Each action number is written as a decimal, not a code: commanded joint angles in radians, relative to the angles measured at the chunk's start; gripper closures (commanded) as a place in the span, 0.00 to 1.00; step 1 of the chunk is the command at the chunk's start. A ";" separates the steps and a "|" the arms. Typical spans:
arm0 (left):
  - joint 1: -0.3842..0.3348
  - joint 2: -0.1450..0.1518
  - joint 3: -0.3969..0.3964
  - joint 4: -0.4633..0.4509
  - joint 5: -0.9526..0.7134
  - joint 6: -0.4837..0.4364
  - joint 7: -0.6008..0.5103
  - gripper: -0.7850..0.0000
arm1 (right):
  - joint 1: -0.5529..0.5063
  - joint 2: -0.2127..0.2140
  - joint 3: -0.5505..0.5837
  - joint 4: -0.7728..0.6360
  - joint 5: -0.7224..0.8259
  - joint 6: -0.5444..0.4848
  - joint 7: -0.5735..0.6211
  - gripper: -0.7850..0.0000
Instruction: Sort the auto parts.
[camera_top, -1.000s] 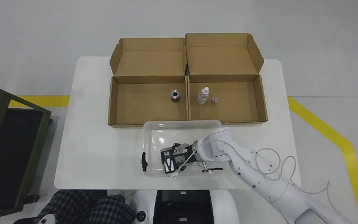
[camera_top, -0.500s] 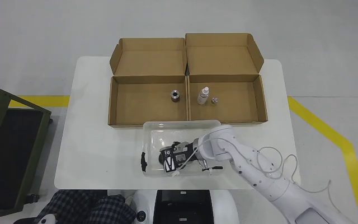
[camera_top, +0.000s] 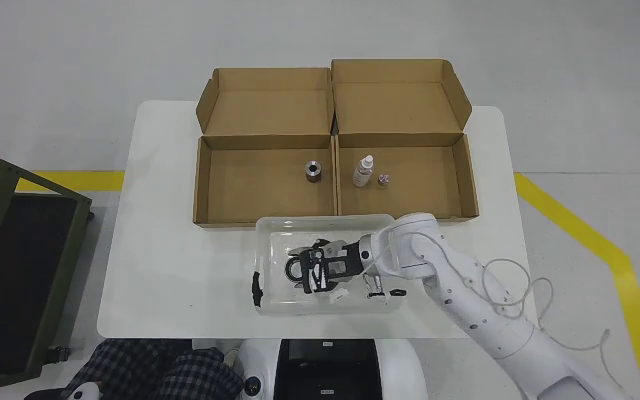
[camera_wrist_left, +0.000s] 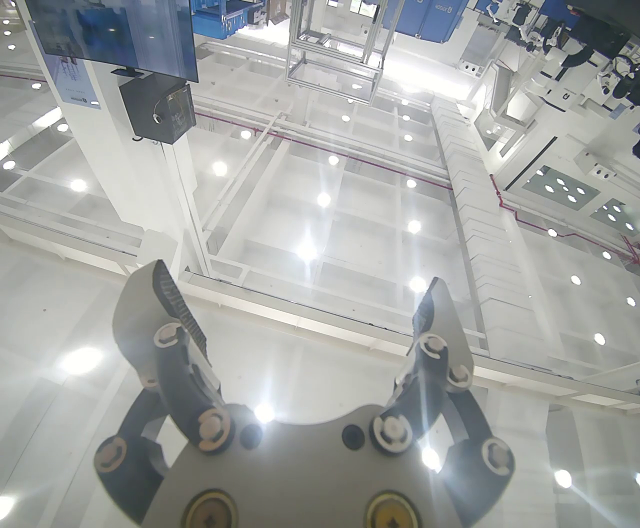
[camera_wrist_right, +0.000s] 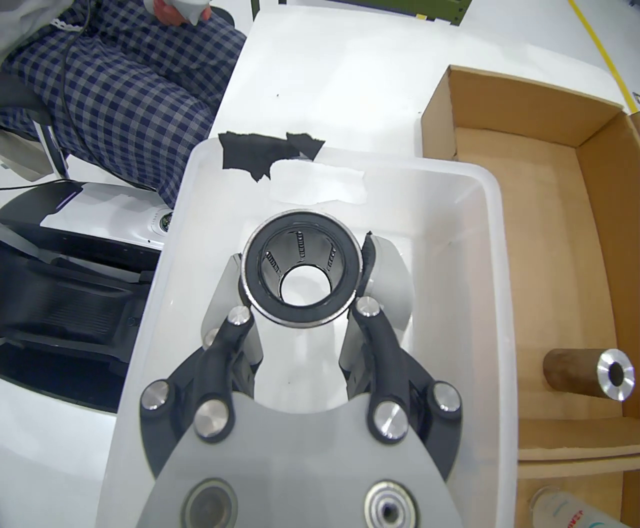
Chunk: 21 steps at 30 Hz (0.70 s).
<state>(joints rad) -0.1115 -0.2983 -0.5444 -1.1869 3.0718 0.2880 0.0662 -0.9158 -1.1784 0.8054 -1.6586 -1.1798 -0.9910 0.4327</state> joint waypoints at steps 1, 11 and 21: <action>0.000 0.000 0.000 0.000 0.000 0.000 0.000 0.00 | -0.002 0.003 0.013 -0.009 0.009 -0.002 -0.005 1.00; 0.000 0.000 0.000 0.000 0.000 0.000 0.000 0.00 | -0.023 0.022 0.075 -0.075 0.038 -0.009 -0.022 1.00; 0.000 0.000 0.000 0.000 0.000 0.000 0.000 0.00 | -0.043 0.040 0.138 -0.150 0.060 -0.008 -0.037 1.00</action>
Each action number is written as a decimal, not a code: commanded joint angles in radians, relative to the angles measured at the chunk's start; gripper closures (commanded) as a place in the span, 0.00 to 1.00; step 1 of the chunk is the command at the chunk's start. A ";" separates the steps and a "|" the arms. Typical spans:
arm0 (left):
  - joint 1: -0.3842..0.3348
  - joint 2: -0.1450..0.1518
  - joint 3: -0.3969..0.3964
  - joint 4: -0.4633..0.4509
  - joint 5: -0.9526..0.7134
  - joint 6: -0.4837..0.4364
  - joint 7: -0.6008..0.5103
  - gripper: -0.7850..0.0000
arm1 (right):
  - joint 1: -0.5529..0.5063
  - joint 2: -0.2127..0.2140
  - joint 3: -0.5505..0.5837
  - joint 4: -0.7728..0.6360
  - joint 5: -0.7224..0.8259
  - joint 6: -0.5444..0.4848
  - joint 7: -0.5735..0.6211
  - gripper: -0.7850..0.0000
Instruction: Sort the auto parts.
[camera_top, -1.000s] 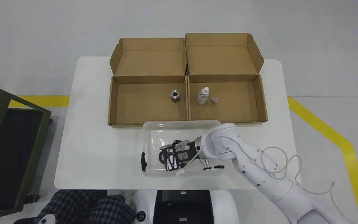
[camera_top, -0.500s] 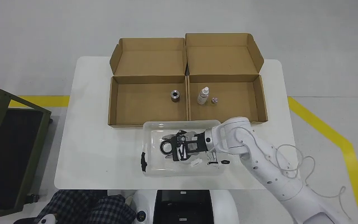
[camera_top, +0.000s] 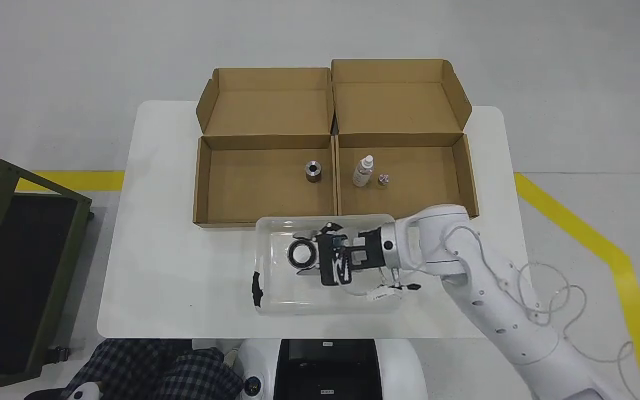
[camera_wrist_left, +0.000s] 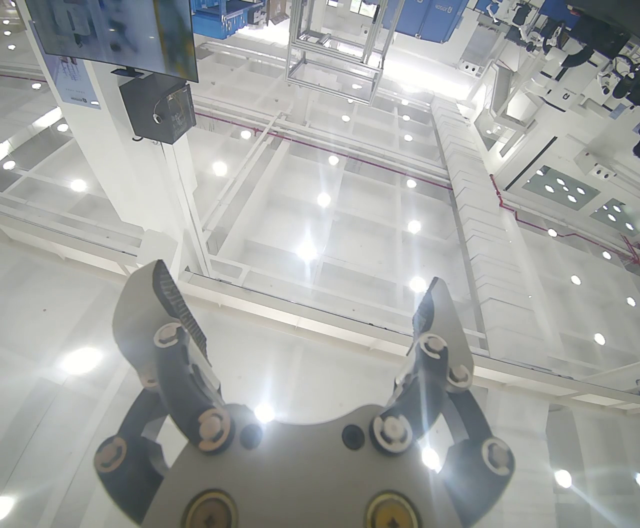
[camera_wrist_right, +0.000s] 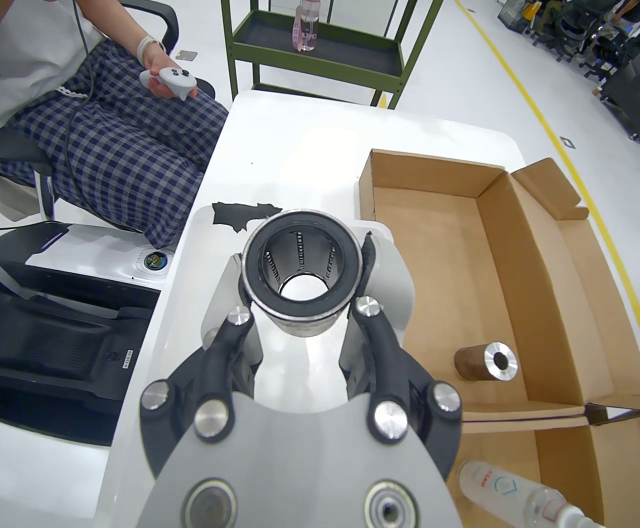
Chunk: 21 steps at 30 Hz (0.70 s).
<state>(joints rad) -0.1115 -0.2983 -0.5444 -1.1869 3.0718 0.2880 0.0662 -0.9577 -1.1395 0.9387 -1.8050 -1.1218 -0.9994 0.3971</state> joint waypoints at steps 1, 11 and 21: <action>0.000 0.000 0.000 0.000 0.000 0.000 0.000 0.00 | -0.002 0.003 0.011 -0.008 0.005 0.001 -0.003 1.00; 0.000 0.000 0.000 0.000 0.000 0.000 0.000 0.00 | -0.014 0.018 0.077 -0.066 0.022 0.009 -0.024 1.00; 0.000 0.000 0.000 0.000 0.000 0.000 0.000 0.00 | -0.021 0.029 0.110 -0.088 0.034 0.012 -0.032 1.00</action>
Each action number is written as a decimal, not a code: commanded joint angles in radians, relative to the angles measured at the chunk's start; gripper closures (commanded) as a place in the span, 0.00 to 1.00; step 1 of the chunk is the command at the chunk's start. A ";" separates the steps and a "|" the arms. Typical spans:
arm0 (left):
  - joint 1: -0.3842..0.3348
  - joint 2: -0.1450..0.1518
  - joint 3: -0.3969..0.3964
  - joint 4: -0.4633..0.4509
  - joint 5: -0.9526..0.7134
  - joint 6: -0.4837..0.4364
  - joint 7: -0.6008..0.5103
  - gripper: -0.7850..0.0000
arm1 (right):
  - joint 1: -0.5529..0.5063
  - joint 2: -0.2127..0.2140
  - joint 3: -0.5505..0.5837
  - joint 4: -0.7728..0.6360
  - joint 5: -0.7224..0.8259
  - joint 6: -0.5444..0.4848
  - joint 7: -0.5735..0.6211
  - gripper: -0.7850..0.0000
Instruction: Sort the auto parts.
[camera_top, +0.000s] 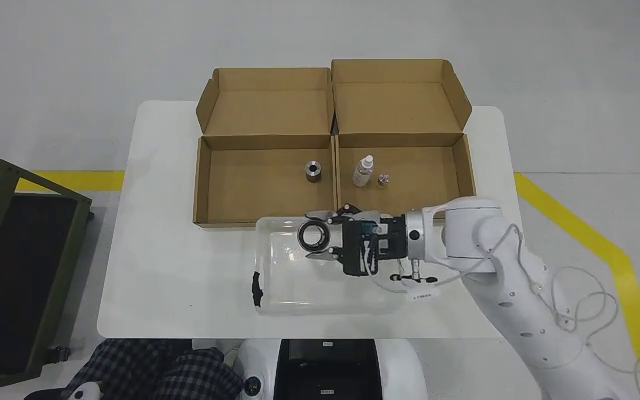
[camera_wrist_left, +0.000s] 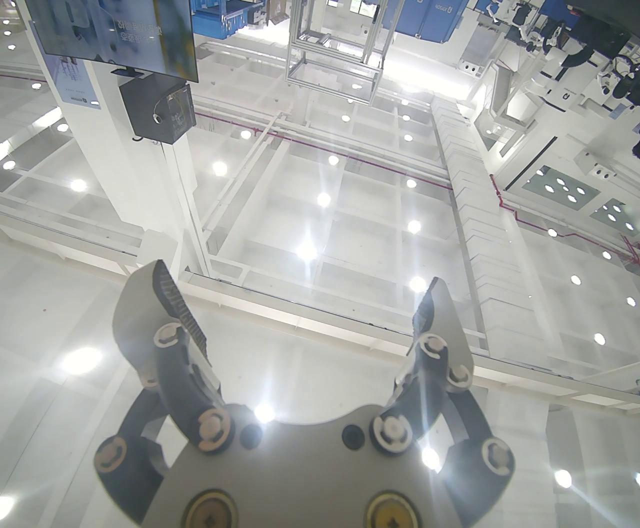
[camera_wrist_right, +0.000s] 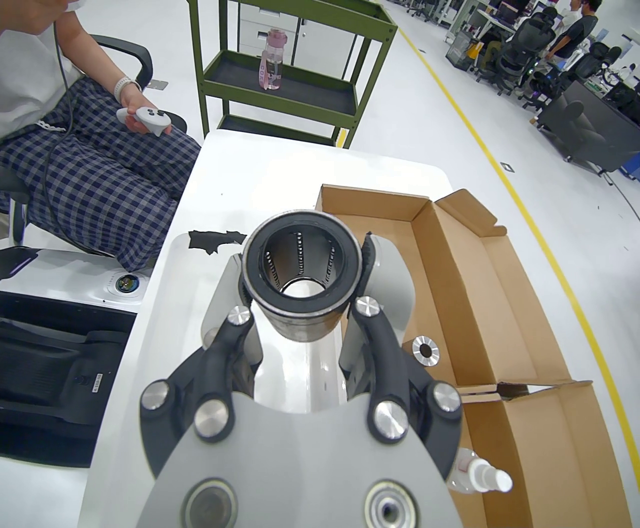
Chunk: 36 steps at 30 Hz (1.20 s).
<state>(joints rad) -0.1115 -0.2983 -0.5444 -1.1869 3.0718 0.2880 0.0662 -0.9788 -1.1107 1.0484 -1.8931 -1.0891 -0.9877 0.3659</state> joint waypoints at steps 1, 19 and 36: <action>0.000 0.000 0.000 0.000 0.000 0.000 0.000 0.00 | 0.002 0.001 0.001 -0.001 0.003 0.002 -0.001 1.00; 0.000 0.000 0.000 0.000 0.000 0.000 0.000 0.00 | 0.046 -0.002 -0.035 0.027 0.013 0.044 0.001 1.00; 0.000 0.000 0.000 0.000 0.000 0.000 0.000 0.00 | 0.273 -0.078 -0.229 0.306 0.082 0.264 0.053 1.00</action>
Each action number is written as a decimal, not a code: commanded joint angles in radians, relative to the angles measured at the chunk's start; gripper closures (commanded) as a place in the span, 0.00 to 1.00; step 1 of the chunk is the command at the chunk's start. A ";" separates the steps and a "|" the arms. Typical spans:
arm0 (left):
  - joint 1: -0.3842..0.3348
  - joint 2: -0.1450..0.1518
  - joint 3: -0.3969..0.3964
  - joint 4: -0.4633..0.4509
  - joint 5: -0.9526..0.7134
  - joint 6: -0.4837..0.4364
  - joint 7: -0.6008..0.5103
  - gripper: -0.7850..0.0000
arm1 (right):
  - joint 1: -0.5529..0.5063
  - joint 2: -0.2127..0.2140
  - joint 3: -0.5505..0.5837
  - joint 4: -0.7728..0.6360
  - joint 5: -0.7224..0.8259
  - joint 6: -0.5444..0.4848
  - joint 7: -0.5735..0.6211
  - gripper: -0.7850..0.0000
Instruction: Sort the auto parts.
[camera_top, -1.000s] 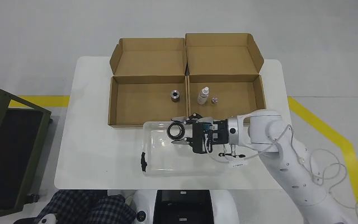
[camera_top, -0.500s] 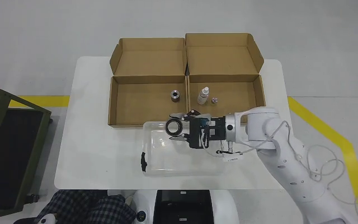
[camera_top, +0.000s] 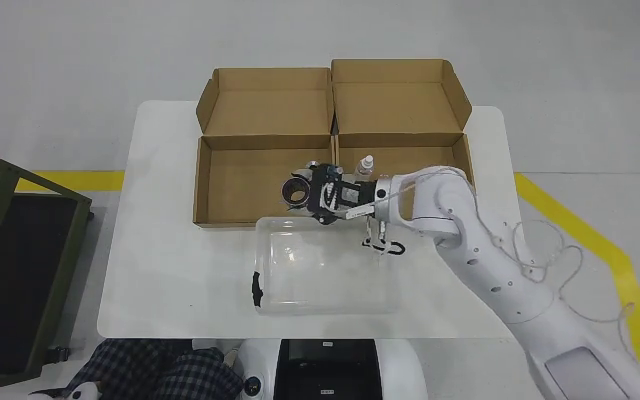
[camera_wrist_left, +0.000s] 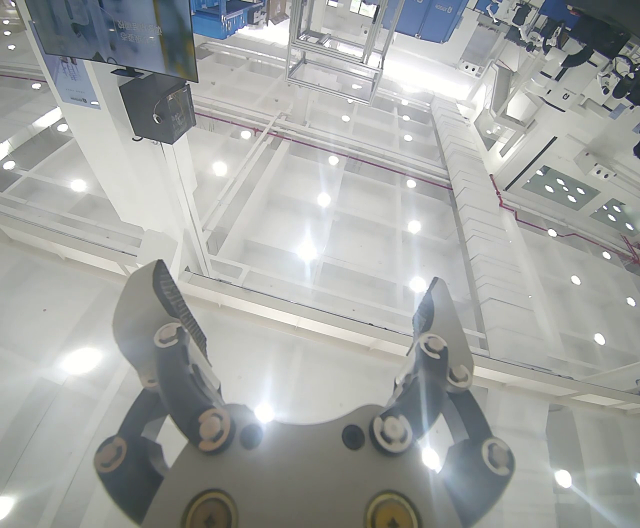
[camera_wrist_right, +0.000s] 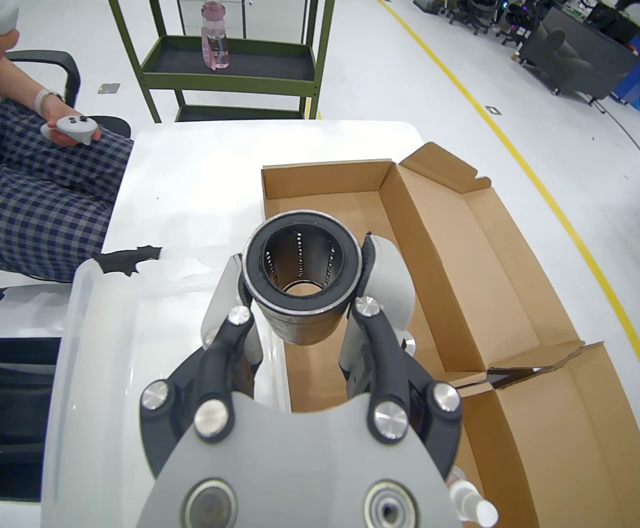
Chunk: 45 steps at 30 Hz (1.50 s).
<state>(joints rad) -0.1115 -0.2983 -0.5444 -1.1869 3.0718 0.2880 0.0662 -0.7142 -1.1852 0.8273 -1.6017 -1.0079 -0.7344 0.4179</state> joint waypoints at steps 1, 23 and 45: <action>0.000 0.000 0.000 0.000 0.000 0.000 0.000 0.00 | 0.019 -0.009 -0.018 0.034 -0.001 0.023 0.004 1.00; 0.000 0.000 0.000 0.000 0.000 0.000 0.000 0.00 | 0.143 -0.098 -0.154 0.339 -0.023 0.122 0.019 1.00; 0.000 0.000 0.000 0.000 0.000 0.000 0.000 0.00 | 0.142 -0.130 -0.175 0.393 -0.068 0.107 0.064 0.86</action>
<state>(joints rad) -0.1115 -0.2983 -0.5444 -1.1869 3.0718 0.2880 0.0662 -0.5721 -1.3146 0.6520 -1.2102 -1.0752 -0.6275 0.4806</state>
